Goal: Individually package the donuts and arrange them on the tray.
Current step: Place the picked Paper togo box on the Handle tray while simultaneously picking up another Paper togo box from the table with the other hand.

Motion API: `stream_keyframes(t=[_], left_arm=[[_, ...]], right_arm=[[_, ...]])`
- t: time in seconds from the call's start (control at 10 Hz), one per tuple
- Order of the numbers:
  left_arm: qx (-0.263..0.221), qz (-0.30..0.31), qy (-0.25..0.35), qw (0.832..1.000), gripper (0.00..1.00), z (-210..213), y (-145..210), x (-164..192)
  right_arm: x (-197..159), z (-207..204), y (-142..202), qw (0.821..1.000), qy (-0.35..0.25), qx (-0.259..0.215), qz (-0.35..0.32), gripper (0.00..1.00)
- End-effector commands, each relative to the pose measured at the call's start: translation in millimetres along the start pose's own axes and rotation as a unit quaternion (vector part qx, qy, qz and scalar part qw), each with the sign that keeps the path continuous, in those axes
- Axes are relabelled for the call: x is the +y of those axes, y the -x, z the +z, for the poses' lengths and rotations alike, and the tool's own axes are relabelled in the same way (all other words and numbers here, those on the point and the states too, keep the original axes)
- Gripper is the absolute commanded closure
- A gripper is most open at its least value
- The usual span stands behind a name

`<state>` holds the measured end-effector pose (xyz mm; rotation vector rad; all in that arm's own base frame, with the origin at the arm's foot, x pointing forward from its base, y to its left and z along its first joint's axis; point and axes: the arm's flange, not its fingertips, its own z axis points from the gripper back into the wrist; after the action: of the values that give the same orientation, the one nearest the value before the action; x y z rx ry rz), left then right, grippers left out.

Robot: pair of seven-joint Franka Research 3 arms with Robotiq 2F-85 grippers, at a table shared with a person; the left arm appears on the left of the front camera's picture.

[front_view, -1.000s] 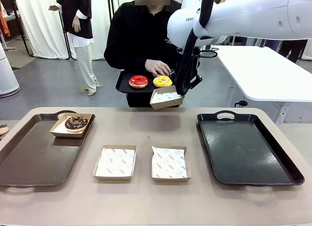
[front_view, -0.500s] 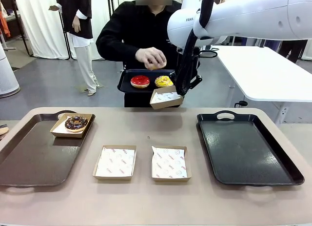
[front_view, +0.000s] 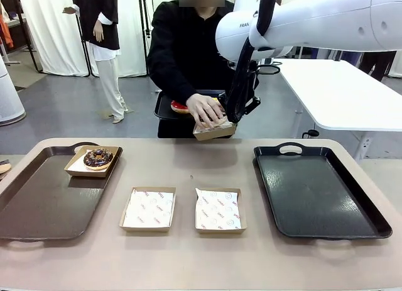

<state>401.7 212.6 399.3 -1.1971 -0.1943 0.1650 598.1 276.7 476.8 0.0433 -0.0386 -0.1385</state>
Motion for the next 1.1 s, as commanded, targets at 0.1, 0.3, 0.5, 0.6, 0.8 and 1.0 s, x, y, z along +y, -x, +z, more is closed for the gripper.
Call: stream_keyframes(t=[0.1,0.3,0.5,0.6,0.8,1.0], left_arm=[[-0.003,-0.003,-0.007,1.000,0.00,0.1,5.2,-1.0],[-0.003,-0.003,-0.007,1.000,0.00,0.1,5.2,-1.0],[-0.003,-0.003,-0.007,1.000,0.00,0.1,5.2,-1.0],[-0.003,-0.003,-0.007,1.000,0.00,0.1,5.2,-1.0],[-0.003,-0.003,-0.007,1.000,0.00,0.1,5.2,-1.0],[-0.003,-0.003,-0.007,1.000,0.00,0.1,5.2,-1.0]], right_arm=[[-0.7,0.7,-0.9,1.000,-0.001,-0.002,0.001,1.00],[-0.7,0.7,-0.9,1.000,-0.001,-0.002,0.001,1.00],[-0.7,0.7,-0.9,1.000,-0.001,-0.002,0.001,1.00],[-0.7,0.7,-0.9,1.000,-0.001,-0.002,0.001,1.00],[-0.7,0.7,-0.9,1.000,-0.001,-0.002,0.001,1.00],[-0.7,0.7,-0.9,1.000,-0.001,-0.002,0.001,1.00]])
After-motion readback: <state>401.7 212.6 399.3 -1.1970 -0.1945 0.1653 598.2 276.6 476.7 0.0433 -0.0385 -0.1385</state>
